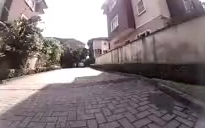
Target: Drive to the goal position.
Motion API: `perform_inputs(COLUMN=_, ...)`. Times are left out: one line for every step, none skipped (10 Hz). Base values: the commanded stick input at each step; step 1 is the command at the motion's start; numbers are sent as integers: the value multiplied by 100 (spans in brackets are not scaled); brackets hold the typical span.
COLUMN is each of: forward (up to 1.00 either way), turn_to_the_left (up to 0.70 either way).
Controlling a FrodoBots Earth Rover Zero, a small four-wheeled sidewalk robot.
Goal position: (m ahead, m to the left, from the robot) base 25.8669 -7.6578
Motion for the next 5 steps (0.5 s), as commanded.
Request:
perform_inputs(forward=69, turn_to_the_left=3)
perform_inputs(forward=69, turn_to_the_left=3)
perform_inputs(forward=69, turn_to_the_left=3)
perform_inputs(forward=69, turn_to_the_left=3)
perform_inputs(forward=69, turn_to_the_left=3)
